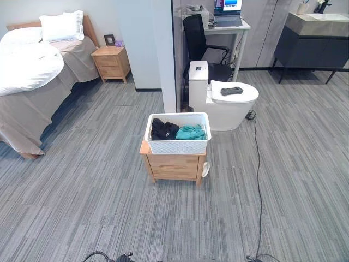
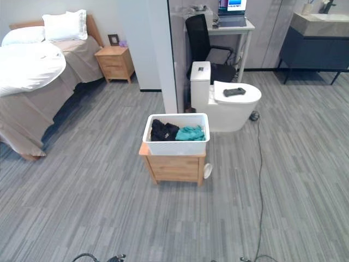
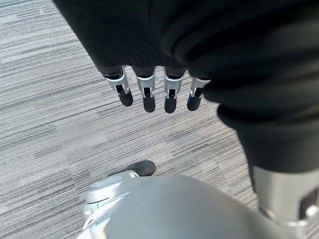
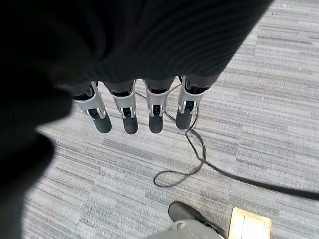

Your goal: Grab the laundry basket,head to the washer,open it,put in the laundry and shut it.

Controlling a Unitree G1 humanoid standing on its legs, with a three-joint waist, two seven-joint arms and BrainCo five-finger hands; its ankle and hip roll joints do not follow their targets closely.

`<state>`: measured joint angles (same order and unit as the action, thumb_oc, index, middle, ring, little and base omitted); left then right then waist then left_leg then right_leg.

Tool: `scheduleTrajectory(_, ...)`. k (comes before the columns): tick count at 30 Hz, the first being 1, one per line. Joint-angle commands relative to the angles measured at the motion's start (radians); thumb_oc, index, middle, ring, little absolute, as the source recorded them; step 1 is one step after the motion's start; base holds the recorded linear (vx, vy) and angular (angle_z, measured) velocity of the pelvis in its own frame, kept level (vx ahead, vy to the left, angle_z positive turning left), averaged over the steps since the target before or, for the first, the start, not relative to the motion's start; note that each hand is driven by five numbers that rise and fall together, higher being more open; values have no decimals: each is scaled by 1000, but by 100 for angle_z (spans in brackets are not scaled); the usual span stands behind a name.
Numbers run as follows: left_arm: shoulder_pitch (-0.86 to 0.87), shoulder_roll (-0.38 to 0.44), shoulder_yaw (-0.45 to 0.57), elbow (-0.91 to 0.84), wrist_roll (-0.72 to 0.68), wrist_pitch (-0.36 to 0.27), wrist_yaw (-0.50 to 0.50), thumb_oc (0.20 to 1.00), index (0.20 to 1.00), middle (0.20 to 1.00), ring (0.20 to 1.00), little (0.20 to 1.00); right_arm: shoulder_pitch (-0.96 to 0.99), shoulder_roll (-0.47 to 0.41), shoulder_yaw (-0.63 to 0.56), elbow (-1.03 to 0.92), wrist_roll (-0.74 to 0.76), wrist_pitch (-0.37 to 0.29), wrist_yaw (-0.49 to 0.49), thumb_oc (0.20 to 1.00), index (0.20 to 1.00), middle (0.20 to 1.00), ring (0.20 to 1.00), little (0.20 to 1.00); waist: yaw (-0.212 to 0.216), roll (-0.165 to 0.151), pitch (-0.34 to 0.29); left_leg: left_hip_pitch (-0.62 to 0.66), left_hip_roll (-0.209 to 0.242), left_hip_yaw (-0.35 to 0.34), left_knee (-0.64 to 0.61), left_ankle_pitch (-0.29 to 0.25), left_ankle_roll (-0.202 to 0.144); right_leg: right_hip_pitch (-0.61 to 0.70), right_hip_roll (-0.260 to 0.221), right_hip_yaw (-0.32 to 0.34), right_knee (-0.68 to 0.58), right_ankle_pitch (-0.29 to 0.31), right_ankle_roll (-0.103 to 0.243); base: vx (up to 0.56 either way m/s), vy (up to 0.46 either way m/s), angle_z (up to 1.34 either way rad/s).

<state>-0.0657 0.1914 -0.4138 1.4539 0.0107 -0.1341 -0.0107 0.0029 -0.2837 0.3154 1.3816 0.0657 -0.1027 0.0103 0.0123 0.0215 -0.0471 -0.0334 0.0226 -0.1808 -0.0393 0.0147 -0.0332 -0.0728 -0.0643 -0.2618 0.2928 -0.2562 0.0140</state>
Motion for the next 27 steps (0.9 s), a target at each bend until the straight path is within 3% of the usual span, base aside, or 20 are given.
scheduleTrajectory(1,-27,17,35,51,16,-23,-16,1000,1000,1000,1000,1000,-14,28,19,2,24,-7,13,1000,1000,1000,1000,1000,14,-86,31,9,-64,-13,-48,4,17,112,-100,93,-365,263,134,0,0,0)
scheduleTrajectory(17,-20,25,55,57,-3,-20,-18,1000,1000,1000,1000,1000,-28,39,56,-23,7,-8,29,1000,1000,1000,1000,1000,36,-105,39,3,-78,-17,-48,5,34,94,-117,93,-344,270,144,-1,28,1)
scheduleTrajectory(27,-17,46,66,59,-6,-15,-18,1000,1000,1000,1000,1000,-22,44,59,-25,-9,-1,37,1000,1000,1000,1000,1000,59,-124,43,27,-112,-18,-48,-7,68,69,-158,104,-266,276,164,-5,108,4)
